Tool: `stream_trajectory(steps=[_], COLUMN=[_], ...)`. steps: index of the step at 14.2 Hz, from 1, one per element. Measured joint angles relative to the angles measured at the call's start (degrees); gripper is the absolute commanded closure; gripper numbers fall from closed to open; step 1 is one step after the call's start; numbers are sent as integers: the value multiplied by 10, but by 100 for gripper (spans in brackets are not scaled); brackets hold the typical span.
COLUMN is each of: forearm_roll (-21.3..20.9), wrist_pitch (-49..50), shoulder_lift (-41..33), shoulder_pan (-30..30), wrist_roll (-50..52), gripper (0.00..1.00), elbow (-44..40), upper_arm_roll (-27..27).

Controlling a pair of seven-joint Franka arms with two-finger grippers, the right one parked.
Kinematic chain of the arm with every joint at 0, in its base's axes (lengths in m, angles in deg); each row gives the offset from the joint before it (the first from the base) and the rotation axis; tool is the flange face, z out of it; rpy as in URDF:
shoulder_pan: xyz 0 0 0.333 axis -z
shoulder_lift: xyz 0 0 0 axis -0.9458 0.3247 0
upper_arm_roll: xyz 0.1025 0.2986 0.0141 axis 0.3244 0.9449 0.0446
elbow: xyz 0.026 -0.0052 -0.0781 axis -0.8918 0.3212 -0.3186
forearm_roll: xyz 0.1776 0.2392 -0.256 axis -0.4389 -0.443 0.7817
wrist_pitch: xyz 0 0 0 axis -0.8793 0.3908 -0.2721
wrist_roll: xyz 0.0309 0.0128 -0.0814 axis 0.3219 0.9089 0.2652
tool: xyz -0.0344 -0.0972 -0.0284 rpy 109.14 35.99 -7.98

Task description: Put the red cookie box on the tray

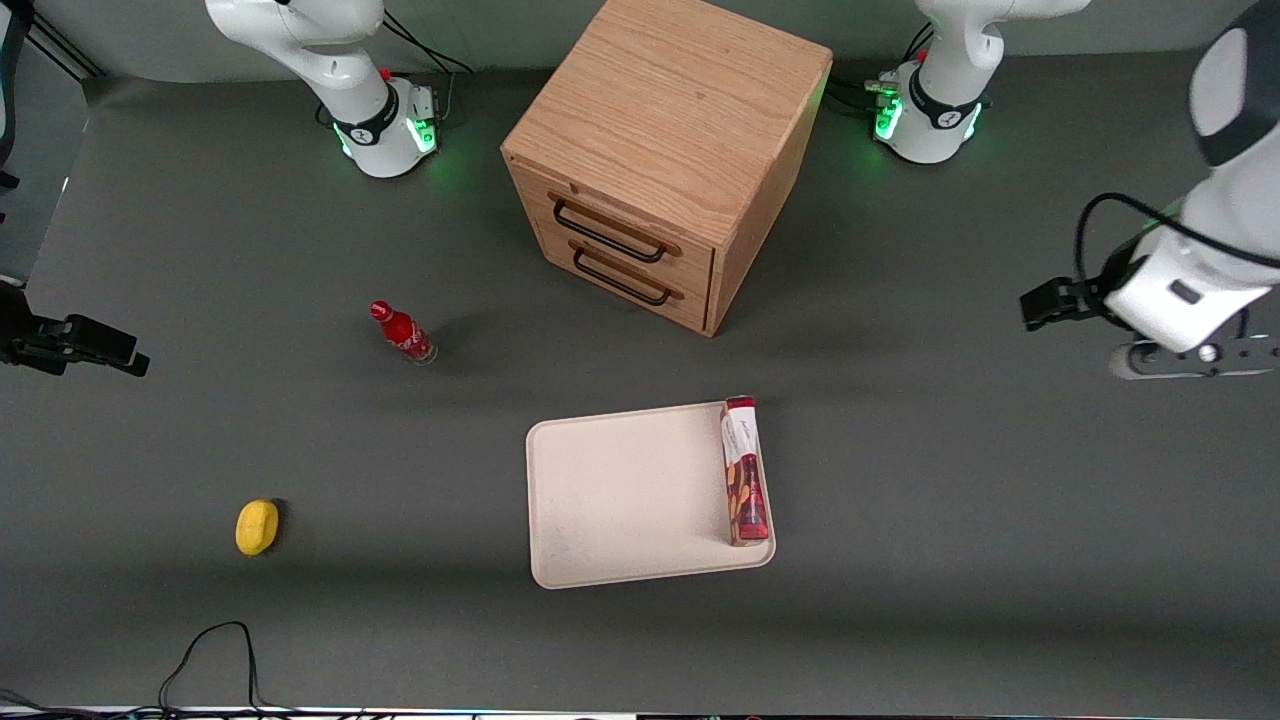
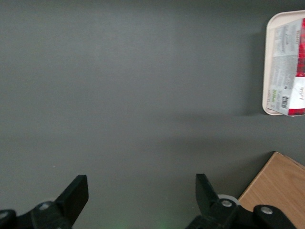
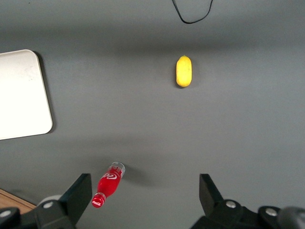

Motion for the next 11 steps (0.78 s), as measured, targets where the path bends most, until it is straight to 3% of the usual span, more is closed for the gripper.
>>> stream_trajectory(steps=[5,11], forearm_roll=[1,8], wrist_pitch=[-20,-31], shoulder_lift=[-3,-3], shoulder_pan=[-29,3], wrist_roll=[-28,-33], gripper=[0,0], elbow=[11,12], upper_arm_roll=[5,57])
